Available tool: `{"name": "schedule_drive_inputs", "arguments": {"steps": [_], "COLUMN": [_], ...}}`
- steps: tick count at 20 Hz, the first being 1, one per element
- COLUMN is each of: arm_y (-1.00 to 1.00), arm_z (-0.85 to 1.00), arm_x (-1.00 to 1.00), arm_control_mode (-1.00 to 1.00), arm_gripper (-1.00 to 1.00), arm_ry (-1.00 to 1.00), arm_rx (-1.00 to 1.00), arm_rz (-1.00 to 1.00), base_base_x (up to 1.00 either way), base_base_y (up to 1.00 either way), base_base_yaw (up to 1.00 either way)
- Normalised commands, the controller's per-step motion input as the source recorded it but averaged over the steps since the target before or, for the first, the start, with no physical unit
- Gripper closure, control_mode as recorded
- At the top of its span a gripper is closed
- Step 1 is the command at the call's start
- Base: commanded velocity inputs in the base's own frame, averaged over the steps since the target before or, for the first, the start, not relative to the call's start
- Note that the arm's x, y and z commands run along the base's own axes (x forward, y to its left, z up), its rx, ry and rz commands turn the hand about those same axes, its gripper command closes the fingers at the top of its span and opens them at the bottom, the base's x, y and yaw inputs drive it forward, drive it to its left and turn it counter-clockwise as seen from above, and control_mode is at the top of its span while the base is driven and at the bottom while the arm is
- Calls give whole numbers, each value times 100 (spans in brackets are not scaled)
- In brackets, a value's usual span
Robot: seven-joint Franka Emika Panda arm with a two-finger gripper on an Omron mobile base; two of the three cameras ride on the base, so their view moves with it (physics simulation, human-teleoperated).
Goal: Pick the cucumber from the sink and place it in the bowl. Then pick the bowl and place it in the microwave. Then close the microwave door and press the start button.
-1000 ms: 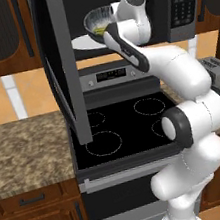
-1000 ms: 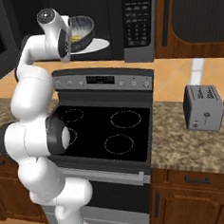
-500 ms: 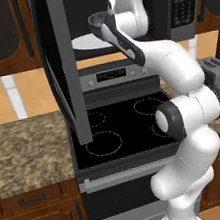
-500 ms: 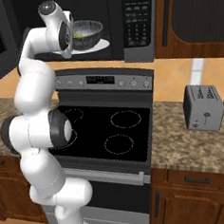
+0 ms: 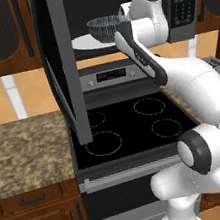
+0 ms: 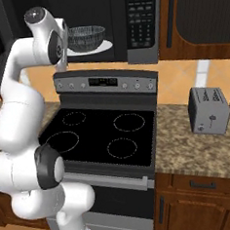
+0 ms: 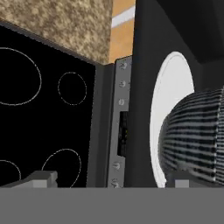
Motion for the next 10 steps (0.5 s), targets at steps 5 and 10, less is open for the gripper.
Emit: {"name": "schedule_drive_inputs", "arguments": {"steps": [5, 10], "arm_y": [0, 0], "arm_z": [-73, -46], "arm_x": [-100, -100], "arm_control_mode": [-100, -100], "arm_gripper": [-100, -100], "arm_ry": [0, 0], "arm_rx": [-18, -6], "arm_rz": [10, 14], "base_base_x": [0, 0], "base_base_y": [0, 0], "base_base_yaw": [0, 0]}}
